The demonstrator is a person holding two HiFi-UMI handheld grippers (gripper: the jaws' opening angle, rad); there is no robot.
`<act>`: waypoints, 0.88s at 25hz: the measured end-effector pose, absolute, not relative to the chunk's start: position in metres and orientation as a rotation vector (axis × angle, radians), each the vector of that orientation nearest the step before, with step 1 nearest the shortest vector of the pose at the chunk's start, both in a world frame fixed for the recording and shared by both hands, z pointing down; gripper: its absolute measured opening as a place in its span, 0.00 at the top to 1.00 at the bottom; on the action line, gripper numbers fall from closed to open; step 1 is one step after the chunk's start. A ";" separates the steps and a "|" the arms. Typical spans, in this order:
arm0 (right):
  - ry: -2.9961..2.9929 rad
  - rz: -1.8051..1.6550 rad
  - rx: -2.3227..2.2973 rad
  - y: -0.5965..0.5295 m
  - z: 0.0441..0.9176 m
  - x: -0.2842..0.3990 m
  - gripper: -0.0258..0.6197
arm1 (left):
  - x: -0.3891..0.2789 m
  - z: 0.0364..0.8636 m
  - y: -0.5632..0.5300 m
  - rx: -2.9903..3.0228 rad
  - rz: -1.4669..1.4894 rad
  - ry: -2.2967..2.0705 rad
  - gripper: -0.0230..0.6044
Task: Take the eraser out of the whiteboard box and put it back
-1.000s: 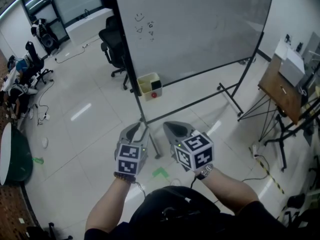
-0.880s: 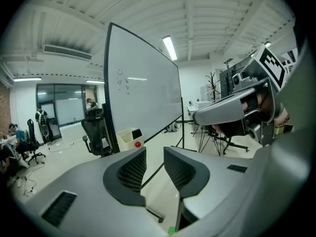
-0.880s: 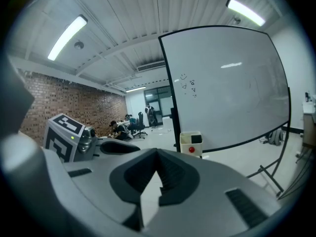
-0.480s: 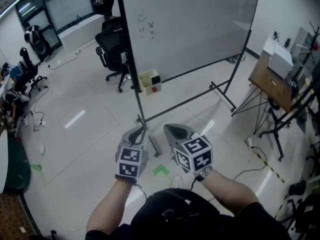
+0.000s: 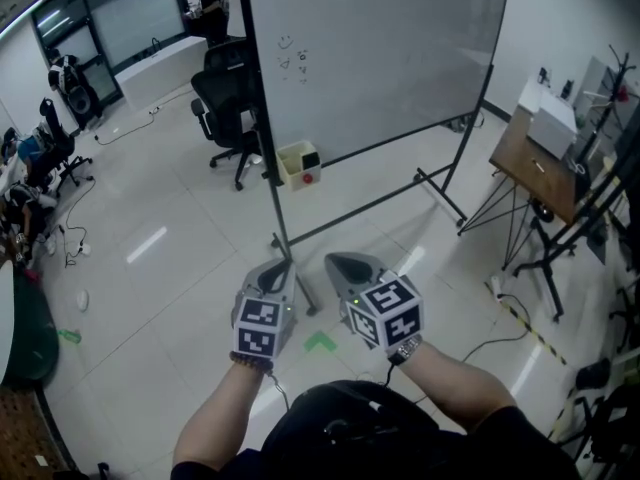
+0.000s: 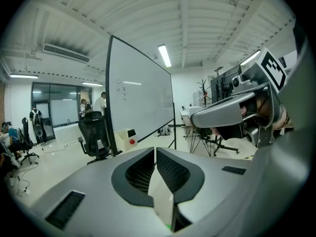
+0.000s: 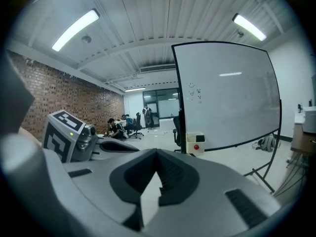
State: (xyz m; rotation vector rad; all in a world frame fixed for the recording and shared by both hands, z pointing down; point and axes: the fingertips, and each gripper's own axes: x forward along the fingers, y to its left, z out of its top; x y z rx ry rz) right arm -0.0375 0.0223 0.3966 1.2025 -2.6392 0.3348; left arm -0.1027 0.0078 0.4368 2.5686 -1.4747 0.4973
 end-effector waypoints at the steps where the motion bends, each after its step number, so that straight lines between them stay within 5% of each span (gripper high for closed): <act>1: -2.642 0.334 1.195 0.023 0.397 -0.037 0.93 | -0.102 0.436 0.008 2.566 0.497 -1.481 0.96; 22: -2.665 0.332 1.111 0.021 0.395 -0.013 0.93 | -0.079 0.436 0.009 2.506 0.511 -1.546 0.96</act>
